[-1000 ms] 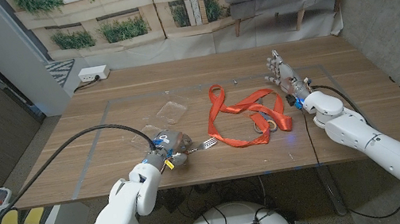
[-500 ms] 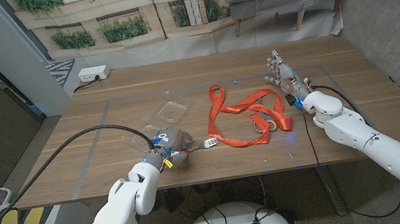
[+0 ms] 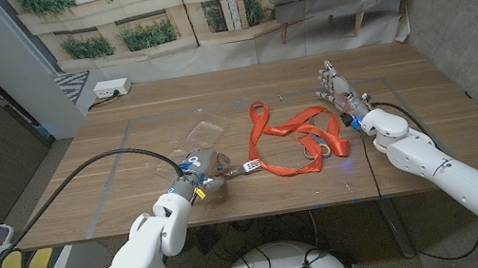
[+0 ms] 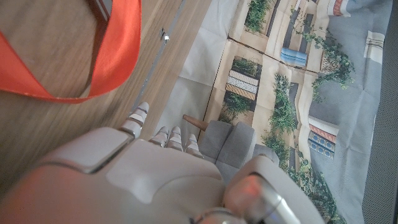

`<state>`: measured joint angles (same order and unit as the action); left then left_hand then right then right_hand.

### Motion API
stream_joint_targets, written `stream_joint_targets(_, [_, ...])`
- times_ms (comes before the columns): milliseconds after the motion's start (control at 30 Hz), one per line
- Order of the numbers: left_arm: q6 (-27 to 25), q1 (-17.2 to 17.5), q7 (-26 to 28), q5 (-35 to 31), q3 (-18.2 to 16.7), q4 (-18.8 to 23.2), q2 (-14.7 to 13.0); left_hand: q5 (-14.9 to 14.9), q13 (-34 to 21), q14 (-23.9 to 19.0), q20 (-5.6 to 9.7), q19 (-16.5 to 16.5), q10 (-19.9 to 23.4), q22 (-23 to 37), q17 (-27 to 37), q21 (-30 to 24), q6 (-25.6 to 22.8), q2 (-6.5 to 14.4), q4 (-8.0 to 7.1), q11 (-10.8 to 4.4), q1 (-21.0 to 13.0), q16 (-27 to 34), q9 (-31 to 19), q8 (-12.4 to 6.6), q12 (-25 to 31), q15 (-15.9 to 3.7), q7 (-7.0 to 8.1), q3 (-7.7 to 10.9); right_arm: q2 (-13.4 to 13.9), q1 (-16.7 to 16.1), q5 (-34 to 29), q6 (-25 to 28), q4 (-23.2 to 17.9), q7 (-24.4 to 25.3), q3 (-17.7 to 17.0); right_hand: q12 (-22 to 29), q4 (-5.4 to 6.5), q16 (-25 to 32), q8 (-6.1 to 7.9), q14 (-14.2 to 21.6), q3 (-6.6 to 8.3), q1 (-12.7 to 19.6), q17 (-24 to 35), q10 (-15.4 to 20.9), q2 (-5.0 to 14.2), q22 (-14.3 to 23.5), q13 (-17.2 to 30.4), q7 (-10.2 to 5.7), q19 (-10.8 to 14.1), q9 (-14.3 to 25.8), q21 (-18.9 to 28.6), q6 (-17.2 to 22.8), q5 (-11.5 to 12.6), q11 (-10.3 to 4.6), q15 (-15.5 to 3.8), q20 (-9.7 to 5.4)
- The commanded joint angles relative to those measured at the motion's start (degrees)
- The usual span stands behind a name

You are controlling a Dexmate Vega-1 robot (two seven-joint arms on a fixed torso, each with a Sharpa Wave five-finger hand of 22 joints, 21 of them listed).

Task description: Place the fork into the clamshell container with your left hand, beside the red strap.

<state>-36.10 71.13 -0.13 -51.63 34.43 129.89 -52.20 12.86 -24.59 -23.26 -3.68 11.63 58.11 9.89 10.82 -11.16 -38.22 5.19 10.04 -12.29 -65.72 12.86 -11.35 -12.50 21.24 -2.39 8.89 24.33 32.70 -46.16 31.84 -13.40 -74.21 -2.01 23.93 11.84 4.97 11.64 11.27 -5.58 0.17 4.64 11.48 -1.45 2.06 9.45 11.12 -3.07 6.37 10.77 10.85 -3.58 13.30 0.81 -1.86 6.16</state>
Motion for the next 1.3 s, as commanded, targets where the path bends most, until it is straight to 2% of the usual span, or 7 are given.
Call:
stream_joint_targets(33, [-0.48,0.05,1.56,-0.47,0.1,1.21,0.48,0.39,-0.36,-0.27,0.06,0.5,1.14,0.12,0.24,-0.23,0.19,0.19,-0.05,-0.35,-0.54,0.35,-0.1,0.22,0.54,-7.39,0.21,-0.34,0.06,-0.22,0.11,0.03,-0.39,0.0,-0.05,-0.27,0.07,0.07,0.04,-0.52,-0.4,0.19,0.1,0.04,0.45,0.32,0.18,-0.12,0.13,0.13,-0.07,0.33,-0.24,-0.23,-0.28,0.11])
stream_joint_targets(467, [-1.71,1.1,3.19,-0.46,-1.24,2.9,1.16,0.39,-0.4,-0.24,0.11,0.54,1.13,0.13,0.32,-0.22,0.09,0.24,-0.14,-0.36,-0.85,0.37,-0.13,0.3,0.53,-7.4,0.13,-0.78,-0.12,0.06,0.15,-0.77,0.31,-0.32,-0.2,-0.26,0.04,0.07,0.03,-0.52,-0.42,0.23,0.09,0.05,0.46,0.32,0.18,-0.13,0.18,0.13,-0.05,0.32,-0.24,-0.21,-0.21,0.1])
stream_joint_targets(933, [-0.8,0.44,3.16,3.51,-3.62,3.81,0.7,0.39,-0.47,-0.1,0.3,0.51,1.44,0.13,0.38,-0.18,-0.2,0.27,-0.2,-0.35,-1.15,0.36,-0.15,0.31,0.65,-7.3,0.02,-1.22,-0.17,1.17,-0.01,-0.44,0.82,-0.83,-0.01,-0.24,0.03,0.11,0.02,-0.42,-0.44,0.27,0.09,0.13,0.53,0.32,0.18,-0.13,0.15,0.13,-0.06,0.28,-0.24,-0.25,-0.21,0.14])
stream_joint_targets(1300, [1.19,0.77,6.7,6.99,-5.92,4.55,0.55,0.4,-0.65,-0.01,0.11,0.47,1.26,0.14,0.5,-0.15,-0.55,0.57,-0.35,-0.32,-1.4,0.4,-0.19,0.29,0.67,-7.19,-0.12,-1.58,-0.49,2.46,0.0,-0.34,1.75,-1.31,0.06,-0.25,0.03,0.13,0.01,-0.36,-0.44,0.3,0.09,0.09,0.59,0.32,0.18,-0.13,0.25,0.13,-0.02,0.26,-0.24,-0.18,-0.21,0.17])
